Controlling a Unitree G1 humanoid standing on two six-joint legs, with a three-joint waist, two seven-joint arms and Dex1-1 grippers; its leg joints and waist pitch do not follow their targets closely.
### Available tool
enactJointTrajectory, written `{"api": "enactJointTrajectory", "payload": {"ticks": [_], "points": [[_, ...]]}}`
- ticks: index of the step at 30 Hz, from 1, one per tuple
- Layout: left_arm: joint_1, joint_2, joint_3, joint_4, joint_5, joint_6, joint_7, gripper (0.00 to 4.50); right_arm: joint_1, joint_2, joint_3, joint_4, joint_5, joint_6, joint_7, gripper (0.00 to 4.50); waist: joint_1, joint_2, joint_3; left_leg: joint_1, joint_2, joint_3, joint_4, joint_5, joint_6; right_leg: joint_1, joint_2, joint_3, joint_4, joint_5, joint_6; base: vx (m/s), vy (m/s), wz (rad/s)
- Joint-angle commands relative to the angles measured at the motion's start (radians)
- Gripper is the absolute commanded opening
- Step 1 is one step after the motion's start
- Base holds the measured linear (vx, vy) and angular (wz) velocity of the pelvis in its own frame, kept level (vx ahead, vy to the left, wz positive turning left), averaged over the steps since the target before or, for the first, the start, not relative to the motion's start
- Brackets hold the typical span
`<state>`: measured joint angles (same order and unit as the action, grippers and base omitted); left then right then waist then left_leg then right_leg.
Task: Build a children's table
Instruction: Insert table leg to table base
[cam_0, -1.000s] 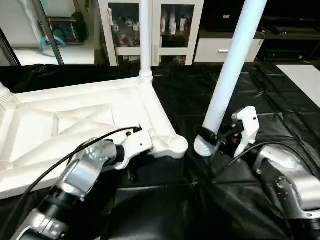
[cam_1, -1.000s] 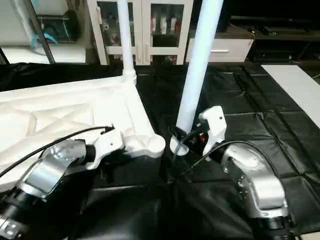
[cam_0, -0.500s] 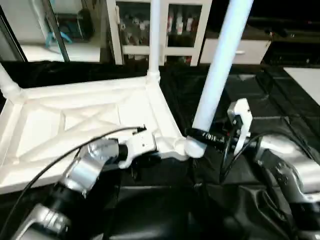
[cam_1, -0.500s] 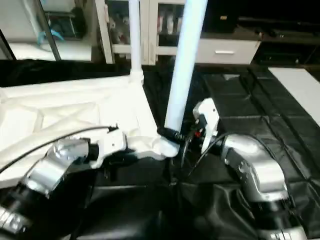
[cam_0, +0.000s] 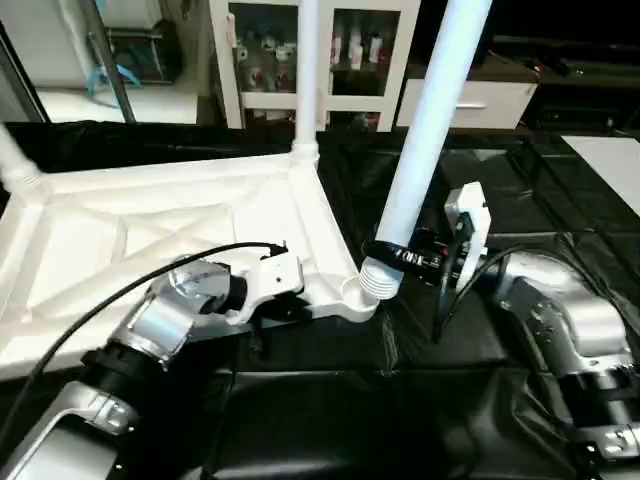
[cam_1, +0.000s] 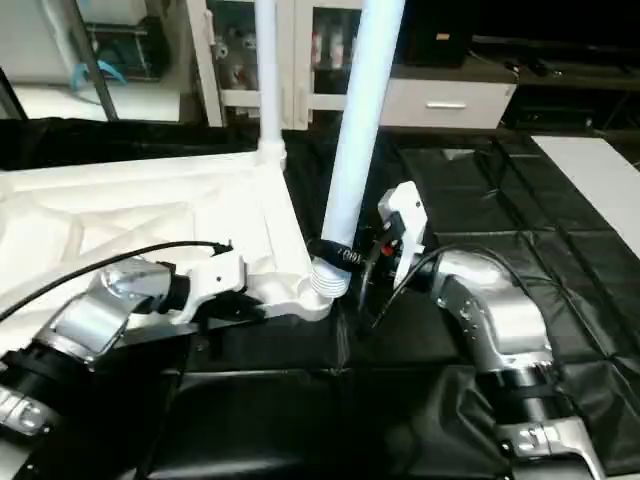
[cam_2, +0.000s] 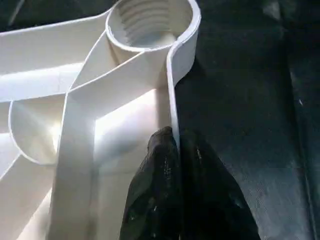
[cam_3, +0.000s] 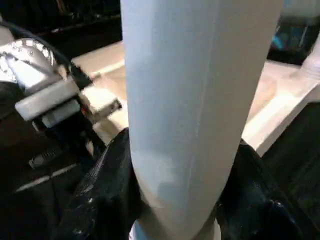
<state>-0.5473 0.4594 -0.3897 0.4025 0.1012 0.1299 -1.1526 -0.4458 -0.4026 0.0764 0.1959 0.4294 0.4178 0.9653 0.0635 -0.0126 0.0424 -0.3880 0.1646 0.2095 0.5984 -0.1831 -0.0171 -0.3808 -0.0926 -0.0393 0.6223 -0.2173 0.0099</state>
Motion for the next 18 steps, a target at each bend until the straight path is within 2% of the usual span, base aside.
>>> {"api": "enactJointTrajectory", "payload": {"ticks": [1,7,18], "points": [[0.02,0.001,-0.052,0.01,0.044,0.002,-0.025,0.0,-0.014,-0.004,0.002,-0.007,0.002,-0.008,0.018,1.85,-0.001,0.001,-0.058,0.035,0.071,-0.034,-0.077,-0.206,-0.006,0.023,-0.062,0.037,-0.066,-0.076,-0.257,0.0,0.0,0.0],[0.019,-0.004,-0.052,0.012,0.037,-0.002,-0.014,0.0,-0.019,-0.003,0.013,0.023,-0.004,-0.009,0.036,1.84,0.0,-0.001,-0.058,0.034,0.071,-0.033,-0.076,-0.2,-0.002,0.023,-0.064,0.038,-0.067,-0.074,-0.256,0.0,0.0,0.0],[0.016,0.0,-0.053,0.009,0.033,-0.005,-0.022,0.0,-0.051,0.058,0.014,0.135,-0.024,-0.043,0.024,1.84,-0.002,0.004,-0.059,0.035,0.071,-0.033,-0.078,-0.212,-0.013,0.021,-0.062,0.037,-0.066,-0.068,-0.263,0.0,0.0,0.0]]}}
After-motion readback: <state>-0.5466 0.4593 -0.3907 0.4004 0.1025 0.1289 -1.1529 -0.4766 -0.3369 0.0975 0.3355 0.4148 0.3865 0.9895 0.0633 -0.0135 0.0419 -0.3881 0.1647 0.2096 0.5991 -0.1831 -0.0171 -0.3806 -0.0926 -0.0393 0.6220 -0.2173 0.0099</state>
